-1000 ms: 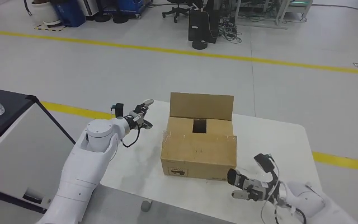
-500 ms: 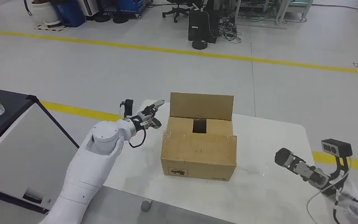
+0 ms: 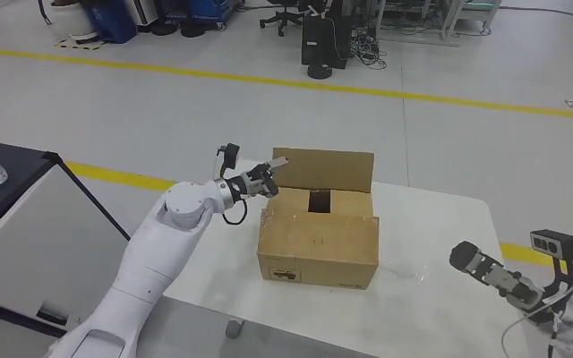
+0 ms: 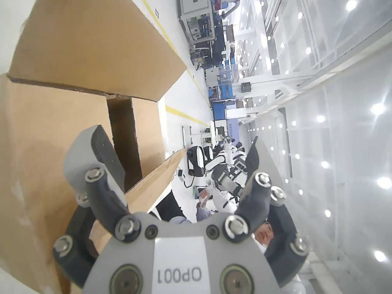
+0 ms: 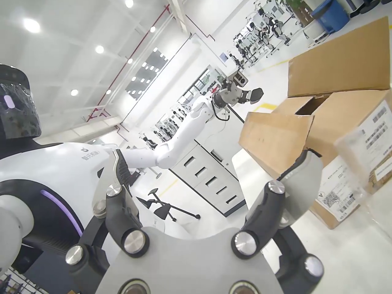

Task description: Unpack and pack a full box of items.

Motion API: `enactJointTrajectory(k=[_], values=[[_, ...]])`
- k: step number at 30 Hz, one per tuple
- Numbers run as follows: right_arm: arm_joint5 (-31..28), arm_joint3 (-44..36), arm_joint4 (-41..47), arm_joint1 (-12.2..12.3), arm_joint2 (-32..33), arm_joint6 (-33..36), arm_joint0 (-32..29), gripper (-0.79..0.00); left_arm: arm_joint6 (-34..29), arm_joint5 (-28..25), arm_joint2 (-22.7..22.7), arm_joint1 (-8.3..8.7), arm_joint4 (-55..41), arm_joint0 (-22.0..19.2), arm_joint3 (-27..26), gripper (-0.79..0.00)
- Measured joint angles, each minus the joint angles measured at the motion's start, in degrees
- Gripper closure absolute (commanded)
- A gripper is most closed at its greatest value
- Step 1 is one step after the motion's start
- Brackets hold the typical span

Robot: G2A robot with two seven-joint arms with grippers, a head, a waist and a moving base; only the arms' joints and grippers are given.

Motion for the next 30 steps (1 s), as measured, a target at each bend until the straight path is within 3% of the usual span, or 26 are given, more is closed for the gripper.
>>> enactJointTrajectory(k=[8,18,23,30], values=[[0.0,0.0,0.0,0.0,0.0,0.0,0.0,-0.785,-4.5,-6.9,4.1,-0.88,6.6,-5.2,5.8,-0.785],[0.0,0.0,0.0,0.0,0.0,0.0,0.0,-0.785,-16.1,-6.3,9.2,-2.12,7.1,-8.0,9.2,-0.785],[0.0,0.0,0.0,0.0,0.0,0.0,0.0,-0.785,-20.5,-4.9,7.5,-1.13,8.3,-7.4,7.0,-0.785],[0.0,0.0,0.0,0.0,0.0,0.0,0.0,-0.785,-24.0,-1.0,2.0,1.11,5.5,-1.0,-2.6,-0.785]])
